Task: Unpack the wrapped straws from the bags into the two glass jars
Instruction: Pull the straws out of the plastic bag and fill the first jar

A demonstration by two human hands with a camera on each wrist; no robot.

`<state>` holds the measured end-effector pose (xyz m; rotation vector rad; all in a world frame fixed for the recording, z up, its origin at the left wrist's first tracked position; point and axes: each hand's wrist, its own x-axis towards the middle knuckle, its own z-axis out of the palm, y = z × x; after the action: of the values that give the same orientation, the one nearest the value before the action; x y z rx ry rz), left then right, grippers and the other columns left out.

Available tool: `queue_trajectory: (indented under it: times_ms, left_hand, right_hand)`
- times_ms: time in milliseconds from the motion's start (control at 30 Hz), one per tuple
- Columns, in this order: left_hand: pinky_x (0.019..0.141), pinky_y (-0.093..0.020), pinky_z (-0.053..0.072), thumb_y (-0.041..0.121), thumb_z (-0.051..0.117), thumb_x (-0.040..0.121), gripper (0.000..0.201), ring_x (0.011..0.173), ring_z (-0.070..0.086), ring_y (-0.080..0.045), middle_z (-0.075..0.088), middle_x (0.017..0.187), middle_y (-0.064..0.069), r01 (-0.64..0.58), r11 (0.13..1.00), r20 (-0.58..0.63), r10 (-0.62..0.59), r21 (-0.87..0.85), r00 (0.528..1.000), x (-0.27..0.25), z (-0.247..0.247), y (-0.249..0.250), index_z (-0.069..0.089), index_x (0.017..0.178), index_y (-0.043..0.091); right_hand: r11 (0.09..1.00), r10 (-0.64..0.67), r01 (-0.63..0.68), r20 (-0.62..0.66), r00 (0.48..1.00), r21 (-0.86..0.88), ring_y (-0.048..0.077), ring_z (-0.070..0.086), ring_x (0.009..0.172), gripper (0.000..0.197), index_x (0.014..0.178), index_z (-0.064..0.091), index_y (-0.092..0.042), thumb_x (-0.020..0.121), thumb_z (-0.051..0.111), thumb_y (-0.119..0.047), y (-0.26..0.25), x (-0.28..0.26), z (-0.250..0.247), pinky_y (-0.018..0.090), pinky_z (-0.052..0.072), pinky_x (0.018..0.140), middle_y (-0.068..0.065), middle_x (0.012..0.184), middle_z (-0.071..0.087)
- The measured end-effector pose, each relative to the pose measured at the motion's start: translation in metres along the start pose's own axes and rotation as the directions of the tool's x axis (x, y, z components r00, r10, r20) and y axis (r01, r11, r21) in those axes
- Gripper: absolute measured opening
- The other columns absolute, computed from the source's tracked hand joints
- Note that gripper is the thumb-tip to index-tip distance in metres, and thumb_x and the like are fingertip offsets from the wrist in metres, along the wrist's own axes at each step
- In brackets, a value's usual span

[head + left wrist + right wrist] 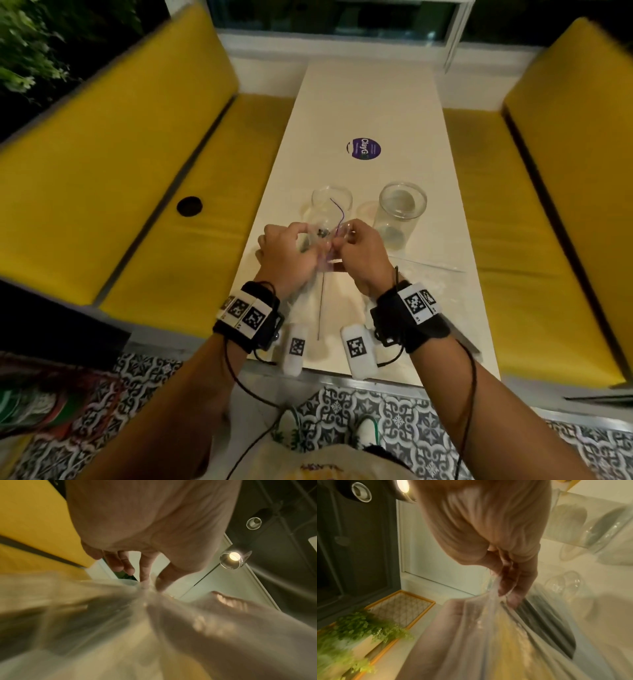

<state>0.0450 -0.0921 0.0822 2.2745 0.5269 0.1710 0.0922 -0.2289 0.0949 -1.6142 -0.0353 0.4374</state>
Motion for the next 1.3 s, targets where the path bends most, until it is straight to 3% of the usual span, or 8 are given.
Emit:
queue_trajectory:
  times_ms: [100, 233, 367, 567, 833, 967, 1100, 1300]
  left_hand:
    - [0.06, -0.012, 0.046, -0.006, 0.059, 0.096, 0.036, 0.082, 0.061, -0.018, 0.066, 0.113, -0.01, -0.059, 0.99, -0.007, 0.059, -0.129, 0.998, 0.002, -0.013, -0.019, 0.078, 0.115, 0.018]
    - [0.059, -0.032, 0.06, -0.012, 0.051, 0.089, 0.049, 0.077, 0.075, -0.028, 0.069, 0.117, -0.008, -0.011, 0.971, -0.078, -0.008, -0.237, 0.997, 0.004, -0.031, -0.032, 0.076, 0.1, 0.029]
    - [0.067, -0.04, 0.064, -0.012, 0.056, 0.092, 0.039, 0.086, 0.076, -0.028, 0.074, 0.119, -0.002, 0.018, 0.942, -0.058, -0.04, -0.334, 0.997, 0.007, -0.031, -0.029, 0.08, 0.106, 0.015]
    - [0.063, -0.034, 0.048, -0.012, 0.045, 0.096, 0.044, 0.073, 0.058, -0.021, 0.072, 0.09, -0.001, 0.068, 0.937, -0.137, -0.122, -0.343, 0.983, 0.022, -0.059, -0.054, 0.079, 0.099, 0.017]
    - [0.062, -0.031, 0.048, 0.004, 0.058, 0.102, 0.019, 0.059, 0.057, -0.014, 0.076, 0.103, -0.002, 0.244, 0.732, 0.182, -0.166, -0.636, 0.969, 0.027, -0.042, -0.042, 0.073, 0.113, 0.009]
    - [0.074, -0.034, 0.054, 0.021, 0.062, 0.106, 0.024, 0.066, 0.072, -0.011, 0.081, 0.092, 0.008, 0.251, 0.633, 0.254, -0.088, -0.733, 0.963, 0.023, -0.036, -0.035, 0.075, 0.12, 0.007]
    - [0.066, -0.03, 0.056, 0.055, 0.049, 0.107, 0.049, 0.068, 0.07, -0.015, 0.075, 0.091, -0.004, 0.214, 0.599, 0.188, -0.108, -0.771, 0.976, 0.026, -0.033, -0.04, 0.067, 0.121, 0.011]
    - [0.071, -0.033, 0.056, 0.025, 0.058, 0.108, 0.025, 0.087, 0.063, -0.028, 0.076, 0.074, 0.0, 0.428, 0.599, 0.342, -0.259, -0.677, 0.903, 0.028, -0.015, -0.073, 0.068, 0.089, 0.01]
  right_hand:
    - [0.99, 0.062, -0.049, -0.089, 0.994, 0.135, 0.014, 0.053, 0.051, 0.033, 0.099, 0.047, -0.013, 0.093, 0.034, 0.017, 0.003, -0.001, 0.004, 0.032, 0.049, 0.053, 0.008, 0.075, 0.053]
    - [0.943, 0.189, -0.143, -0.131, 0.973, 0.299, 0.014, 0.031, 0.054, 0.023, 0.089, 0.042, -0.019, 0.089, 0.037, 0.004, 0.004, 0.003, 0.007, 0.033, 0.018, 0.056, 0.002, 0.07, 0.038]
    - [0.996, 0.059, -0.053, 0.093, 0.994, -0.069, 0.01, 0.046, 0.076, 0.057, 0.13, 0.044, -0.014, 0.08, 0.068, 0.001, 0.002, -0.007, 0.015, 0.024, 0.037, 0.06, -0.001, 0.095, 0.047]
    - [0.868, -0.064, 0.059, 0.007, 0.998, -0.492, 0.01, 0.048, 0.076, 0.065, 0.134, 0.048, -0.015, 0.08, 0.052, 0.021, 0.009, 0.003, -0.03, 0.013, 0.041, 0.05, -0.001, 0.101, 0.047]
    - [0.947, -0.039, 0.038, 0.006, 0.999, -0.318, 0.028, 0.066, 0.114, 0.014, 0.11, 0.064, -0.026, 0.108, 0.05, -0.026, 0.001, 0.007, -0.01, 0.047, 0.058, 0.085, -0.009, 0.114, 0.067]
    - [0.964, 0.02, 0.035, 0.2, 0.98, -0.265, 0.018, 0.063, 0.121, 0.066, 0.135, 0.046, -0.031, 0.086, 0.074, -0.064, 0.001, -0.002, -0.001, 0.047, 0.058, 0.088, -0.011, 0.134, 0.056]
    - [0.949, -0.07, 0.134, 0.222, 0.972, -0.286, 0.032, 0.073, 0.106, 0.062, 0.127, 0.044, -0.021, 0.084, 0.087, -0.013, 0.021, 0.005, 0.003, 0.059, 0.066, 0.07, -0.002, 0.141, 0.053]
    - [0.99, -0.114, 0.131, 0.232, 0.966, -0.058, 0.042, 0.072, 0.111, 0.03, 0.126, 0.048, -0.006, 0.101, 0.059, 0.006, 0.021, 0.008, 0.002, 0.048, 0.067, 0.07, 0.011, 0.147, 0.057]
